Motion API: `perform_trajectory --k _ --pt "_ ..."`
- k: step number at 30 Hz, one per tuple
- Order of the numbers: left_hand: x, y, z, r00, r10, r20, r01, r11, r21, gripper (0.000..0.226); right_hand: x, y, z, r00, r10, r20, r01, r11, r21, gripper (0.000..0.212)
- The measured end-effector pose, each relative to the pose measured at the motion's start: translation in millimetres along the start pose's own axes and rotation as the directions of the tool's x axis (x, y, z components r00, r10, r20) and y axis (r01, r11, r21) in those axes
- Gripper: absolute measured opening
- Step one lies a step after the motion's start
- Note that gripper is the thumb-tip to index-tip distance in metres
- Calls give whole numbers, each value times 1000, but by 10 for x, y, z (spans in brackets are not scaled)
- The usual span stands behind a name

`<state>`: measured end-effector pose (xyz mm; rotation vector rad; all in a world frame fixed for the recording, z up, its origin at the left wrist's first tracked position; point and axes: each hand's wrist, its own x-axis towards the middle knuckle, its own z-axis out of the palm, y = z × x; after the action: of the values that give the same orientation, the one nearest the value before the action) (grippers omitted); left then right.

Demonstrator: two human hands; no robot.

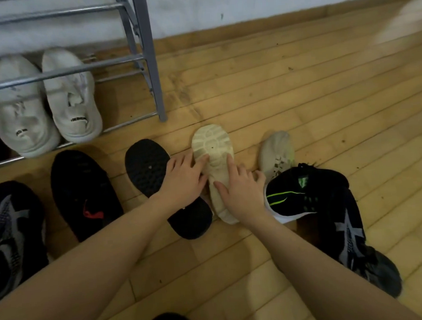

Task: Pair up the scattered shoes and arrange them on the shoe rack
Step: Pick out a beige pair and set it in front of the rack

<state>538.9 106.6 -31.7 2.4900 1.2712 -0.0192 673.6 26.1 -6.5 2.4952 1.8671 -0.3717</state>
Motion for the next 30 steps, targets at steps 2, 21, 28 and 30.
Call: perform_trajectory --k 2,21,28,30 --pt "34 -8 -36 999 -37 -29 33 991 -126 49 10 -5 1 1000 4 -29 0 992 127 73" --pt "-84 -309 -570 981 55 -186 -66 996 -53 51 31 -171 -161 944 -129 -305 260 859 441 47" --pt "-504 -469 -472 948 -169 -268 154 985 -76 47 -125 -307 -77 910 -332 -247 397 869 294 41" --pt "-556 -527 -400 943 -225 -247 212 974 -77 50 -163 -378 -50 917 -325 -231 382 883 272 46"
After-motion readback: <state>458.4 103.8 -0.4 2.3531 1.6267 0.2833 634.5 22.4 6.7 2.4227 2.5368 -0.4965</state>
